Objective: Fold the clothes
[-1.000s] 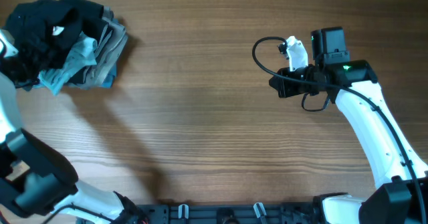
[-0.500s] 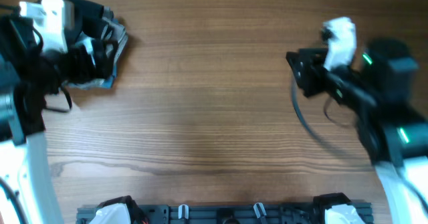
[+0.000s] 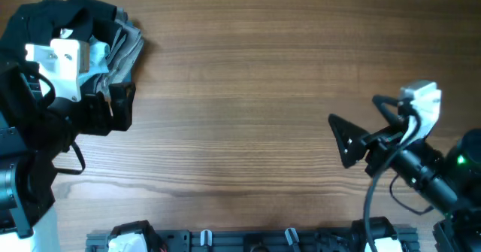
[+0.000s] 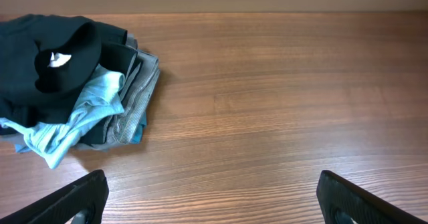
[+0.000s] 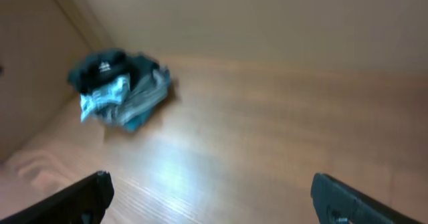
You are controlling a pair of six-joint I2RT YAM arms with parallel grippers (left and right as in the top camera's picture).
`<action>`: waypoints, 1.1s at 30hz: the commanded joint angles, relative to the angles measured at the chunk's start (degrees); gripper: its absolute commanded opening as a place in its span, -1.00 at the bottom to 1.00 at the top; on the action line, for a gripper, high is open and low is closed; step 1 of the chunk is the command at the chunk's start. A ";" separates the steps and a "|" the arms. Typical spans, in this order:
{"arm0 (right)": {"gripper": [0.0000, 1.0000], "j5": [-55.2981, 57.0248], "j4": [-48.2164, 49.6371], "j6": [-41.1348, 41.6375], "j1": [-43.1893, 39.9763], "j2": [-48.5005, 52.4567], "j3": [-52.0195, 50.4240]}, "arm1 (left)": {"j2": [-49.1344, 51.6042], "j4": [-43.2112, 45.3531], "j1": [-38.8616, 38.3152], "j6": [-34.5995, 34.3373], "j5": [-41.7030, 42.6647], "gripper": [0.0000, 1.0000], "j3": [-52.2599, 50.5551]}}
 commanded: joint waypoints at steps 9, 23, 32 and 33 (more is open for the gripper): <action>0.99 9.53 21.22 -18.34 0.02 -16.04 -25.16 | 0.26 0.11 -0.31 0.26 -0.50 1.00 -0.04; 0.99 7.93 48.70 -15.76 0.04 -40.89 -66.18 | 0.26 0.11 -0.31 0.26 -0.50 1.00 -0.04; 1.00 7.34 55.91 -15.82 0.04 -40.52 -71.12 | 0.26 0.11 -0.31 0.26 -0.50 1.00 -0.04; 0.99 7.34 55.91 -15.85 0.04 -40.52 -71.12 | 0.26 0.11 -0.31 0.26 -0.50 1.00 -0.04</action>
